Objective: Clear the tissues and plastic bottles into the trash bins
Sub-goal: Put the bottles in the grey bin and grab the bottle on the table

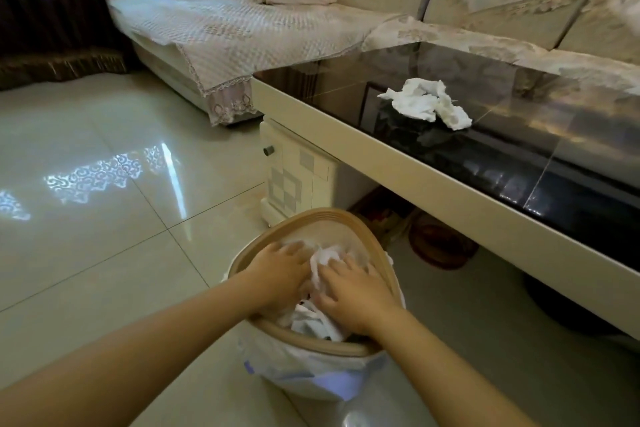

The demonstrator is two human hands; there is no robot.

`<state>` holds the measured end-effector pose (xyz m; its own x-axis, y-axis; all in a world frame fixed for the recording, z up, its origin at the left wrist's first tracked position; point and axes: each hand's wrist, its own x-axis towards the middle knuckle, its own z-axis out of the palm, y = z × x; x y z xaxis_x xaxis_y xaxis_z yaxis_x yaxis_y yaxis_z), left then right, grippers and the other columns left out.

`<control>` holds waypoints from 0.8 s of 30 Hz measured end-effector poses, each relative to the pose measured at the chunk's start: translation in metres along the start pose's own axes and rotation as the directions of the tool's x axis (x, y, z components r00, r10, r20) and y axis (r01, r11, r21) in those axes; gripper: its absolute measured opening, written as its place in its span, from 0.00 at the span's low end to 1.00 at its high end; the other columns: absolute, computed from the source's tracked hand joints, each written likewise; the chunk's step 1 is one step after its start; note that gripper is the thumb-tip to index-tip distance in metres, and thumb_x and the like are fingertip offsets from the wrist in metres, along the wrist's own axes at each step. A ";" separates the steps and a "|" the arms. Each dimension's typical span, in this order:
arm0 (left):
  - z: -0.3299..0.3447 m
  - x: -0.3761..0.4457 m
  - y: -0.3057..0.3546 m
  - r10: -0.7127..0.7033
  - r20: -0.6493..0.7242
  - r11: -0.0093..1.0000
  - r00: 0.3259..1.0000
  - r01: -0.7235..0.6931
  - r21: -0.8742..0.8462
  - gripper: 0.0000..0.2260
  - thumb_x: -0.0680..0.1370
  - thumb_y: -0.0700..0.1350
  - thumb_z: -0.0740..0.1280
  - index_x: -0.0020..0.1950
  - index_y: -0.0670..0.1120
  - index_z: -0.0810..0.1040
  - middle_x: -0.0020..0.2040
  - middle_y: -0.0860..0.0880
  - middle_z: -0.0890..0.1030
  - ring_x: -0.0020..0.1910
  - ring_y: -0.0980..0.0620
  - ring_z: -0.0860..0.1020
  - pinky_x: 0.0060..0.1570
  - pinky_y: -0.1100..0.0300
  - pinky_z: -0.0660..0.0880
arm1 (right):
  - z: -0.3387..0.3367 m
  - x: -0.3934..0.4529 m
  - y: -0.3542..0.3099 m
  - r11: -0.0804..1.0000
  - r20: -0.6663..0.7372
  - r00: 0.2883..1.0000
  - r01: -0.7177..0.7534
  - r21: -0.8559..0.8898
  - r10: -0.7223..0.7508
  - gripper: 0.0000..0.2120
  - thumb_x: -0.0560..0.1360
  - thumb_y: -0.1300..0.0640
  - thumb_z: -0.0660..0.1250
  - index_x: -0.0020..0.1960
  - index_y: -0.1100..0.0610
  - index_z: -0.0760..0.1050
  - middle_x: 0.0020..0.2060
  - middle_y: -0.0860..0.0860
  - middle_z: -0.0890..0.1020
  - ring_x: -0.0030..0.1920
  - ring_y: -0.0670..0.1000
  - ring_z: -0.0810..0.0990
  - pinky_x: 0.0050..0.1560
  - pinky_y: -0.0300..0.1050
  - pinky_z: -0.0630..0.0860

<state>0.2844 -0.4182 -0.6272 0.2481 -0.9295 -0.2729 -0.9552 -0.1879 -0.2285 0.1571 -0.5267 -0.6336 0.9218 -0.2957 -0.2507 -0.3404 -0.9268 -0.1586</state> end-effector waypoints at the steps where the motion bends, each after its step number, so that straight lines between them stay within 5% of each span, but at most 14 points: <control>1: -0.003 0.000 -0.002 -0.034 -0.137 0.999 0.990 0.031 -0.023 0.20 0.81 0.54 0.52 0.72 0.50 0.65 0.74 0.49 0.64 0.74 0.48 0.60 0.70 0.48 0.60 | -0.006 -0.003 0.000 0.999 -0.131 0.991 0.016 -0.031 -0.020 0.22 0.79 0.46 0.54 0.70 0.51 0.62 0.68 0.52 0.68 0.70 0.56 0.63 0.67 0.52 0.62; 5: -0.024 -0.004 -0.005 -0.082 -0.580 0.992 0.810 0.011 -0.125 0.19 0.76 0.51 0.65 0.66 0.49 0.73 0.60 0.52 0.80 0.56 0.51 0.78 0.52 0.54 0.76 | -0.031 -0.018 0.009 0.997 -0.473 0.879 0.030 -0.067 -0.058 0.19 0.76 0.45 0.58 0.65 0.51 0.69 0.59 0.48 0.74 0.58 0.50 0.73 0.51 0.47 0.74; 11: -0.060 -0.014 -0.007 -0.091 -0.751 0.995 0.654 0.022 -0.102 0.18 0.73 0.43 0.68 0.63 0.48 0.76 0.54 0.51 0.81 0.51 0.49 0.80 0.45 0.53 0.76 | -0.070 -0.051 0.020 0.993 -0.684 0.722 0.116 -0.028 -0.103 0.16 0.74 0.47 0.63 0.57 0.53 0.78 0.53 0.47 0.81 0.53 0.47 0.78 0.47 0.47 0.79; 15: -0.104 -0.013 -0.002 -0.068 -0.846 0.994 0.529 -0.032 -0.100 0.16 0.78 0.49 0.61 0.64 0.47 0.75 0.58 0.49 0.80 0.56 0.48 0.78 0.50 0.52 0.75 | -0.105 -0.068 0.025 0.975 -0.812 0.539 0.138 -0.176 -0.223 0.12 0.74 0.53 0.67 0.55 0.56 0.80 0.53 0.52 0.81 0.53 0.51 0.79 0.49 0.45 0.77; 18: -0.147 0.001 0.006 -0.091 -0.895 0.985 0.436 -0.094 -0.146 0.18 0.80 0.52 0.60 0.67 0.48 0.72 0.62 0.50 0.78 0.61 0.49 0.75 0.55 0.52 0.73 | -0.136 -0.065 0.038 0.976 -0.839 0.503 0.048 -0.214 -0.209 0.16 0.73 0.52 0.66 0.60 0.55 0.77 0.58 0.53 0.79 0.59 0.53 0.76 0.54 0.48 0.74; 20: -0.174 0.024 0.008 -0.116 -0.882 0.971 0.457 -0.137 -0.199 0.21 0.79 0.54 0.62 0.70 0.49 0.69 0.66 0.50 0.74 0.65 0.49 0.71 0.59 0.52 0.73 | -0.152 -0.056 0.055 0.975 -0.834 0.537 -0.087 -0.205 -0.128 0.20 0.73 0.49 0.66 0.64 0.54 0.74 0.64 0.54 0.75 0.65 0.56 0.71 0.61 0.52 0.70; 24: -0.214 0.095 0.000 -0.218 -0.669 0.891 0.711 -0.135 -0.433 0.38 0.73 0.66 0.63 0.77 0.55 0.51 0.78 0.48 0.56 0.76 0.43 0.52 0.71 0.43 0.58 | -0.175 -0.039 0.100 0.915 -0.757 0.653 -0.311 -0.256 0.010 0.28 0.73 0.46 0.67 0.70 0.51 0.67 0.73 0.56 0.65 0.72 0.59 0.62 0.70 0.61 0.61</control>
<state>0.2736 -0.5748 -0.4529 0.2764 -0.8320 0.4810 -0.9545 -0.1794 0.2383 0.1196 -0.6480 -0.4727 0.7387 -0.3781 0.5580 -0.5510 -0.8155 0.1770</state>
